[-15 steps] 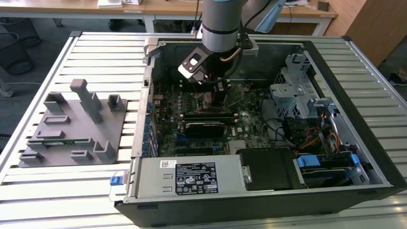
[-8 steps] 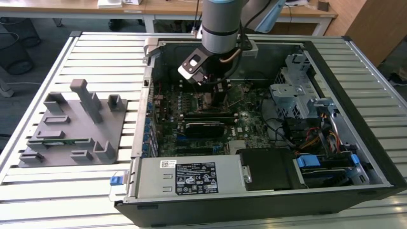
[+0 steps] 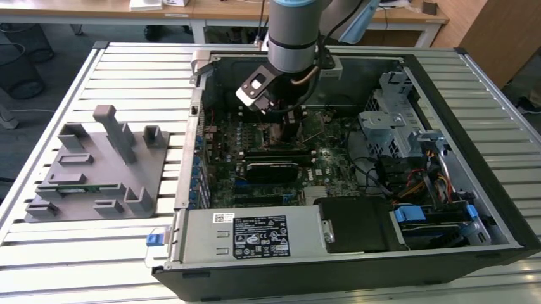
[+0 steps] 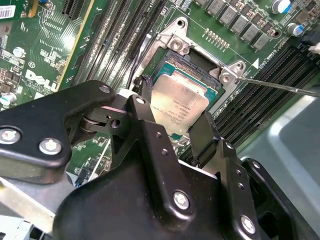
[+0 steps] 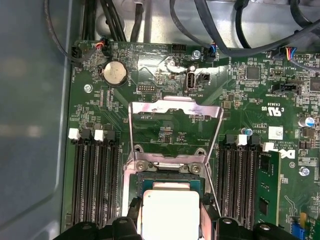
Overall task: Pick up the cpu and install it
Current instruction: 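Place the cpu into insertion slot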
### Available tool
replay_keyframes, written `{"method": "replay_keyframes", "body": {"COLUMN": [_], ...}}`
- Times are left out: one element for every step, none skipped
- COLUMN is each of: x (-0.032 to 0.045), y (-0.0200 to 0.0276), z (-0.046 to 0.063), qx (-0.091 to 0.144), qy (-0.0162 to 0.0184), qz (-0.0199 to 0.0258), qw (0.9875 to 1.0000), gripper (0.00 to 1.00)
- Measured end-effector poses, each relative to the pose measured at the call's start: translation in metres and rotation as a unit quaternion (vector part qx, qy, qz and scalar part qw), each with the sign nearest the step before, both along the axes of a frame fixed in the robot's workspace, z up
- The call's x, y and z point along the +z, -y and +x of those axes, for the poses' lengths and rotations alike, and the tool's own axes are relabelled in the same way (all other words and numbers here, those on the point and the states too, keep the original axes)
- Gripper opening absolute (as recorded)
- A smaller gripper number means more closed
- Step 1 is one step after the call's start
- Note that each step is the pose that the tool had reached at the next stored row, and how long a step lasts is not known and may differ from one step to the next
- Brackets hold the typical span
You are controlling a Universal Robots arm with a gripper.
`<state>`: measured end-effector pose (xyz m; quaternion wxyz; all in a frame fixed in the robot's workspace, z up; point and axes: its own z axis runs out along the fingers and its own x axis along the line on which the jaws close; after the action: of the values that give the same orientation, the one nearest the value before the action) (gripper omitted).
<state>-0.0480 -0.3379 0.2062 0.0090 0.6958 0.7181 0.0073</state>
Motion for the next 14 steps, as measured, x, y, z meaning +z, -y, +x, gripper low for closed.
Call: {"method": "replay_keyframes", "body": {"x": [-0.0005,-0.0011,-0.0018,-0.0024,-0.0031,-0.0038,-0.0043,-0.0049,-0.0055,-0.0060,-0.0065,-0.0069,-0.0074,-0.0079], "y": [-0.0001,-0.0001,-0.0001,-0.0002,-0.0002,-0.0002,-0.0002,-0.0003,-0.0003,-0.0004,-0.0004,-0.0004,-0.0004,-0.0004], "z": [0.0000,-0.0001,-0.0001,-0.0001,-0.0002,-0.0005,-0.0008,-0.0010,-0.0010,-0.0010,-0.0010,-0.0011,-0.0011,-0.0011], "qx": [0.000,0.000,0.000,-0.001,-0.003,-0.004,-0.005,-0.005,-0.005,-0.005,-0.005,-0.005,-0.005,-0.005], "qy": [0.0000,0.0000,0.0000,0.0000,0.0000,0.0000,0.0000,0.0000,0.0000,0.0000,0.0000,0.0000,0.0000,0.0000], "qz": [0.0000,0.0000,0.0000,0.0000,0.0000,0.0000,0.0000,0.0000,0.0000,0.0000,0.0000,0.0000,0.0000,0.0000], "qw": [1.0000,1.0000,1.0000,1.0000,1.0000,1.0000,1.0000,1.0000,1.0000,1.0000,1.0000,1.0000,1.0000,1.0000], "gripper": [0.54,0.54,0.54,0.54,0.54,0.54,0.54,0.54,0.54,0.54,0.54,0.54,0.54,0.54]}}
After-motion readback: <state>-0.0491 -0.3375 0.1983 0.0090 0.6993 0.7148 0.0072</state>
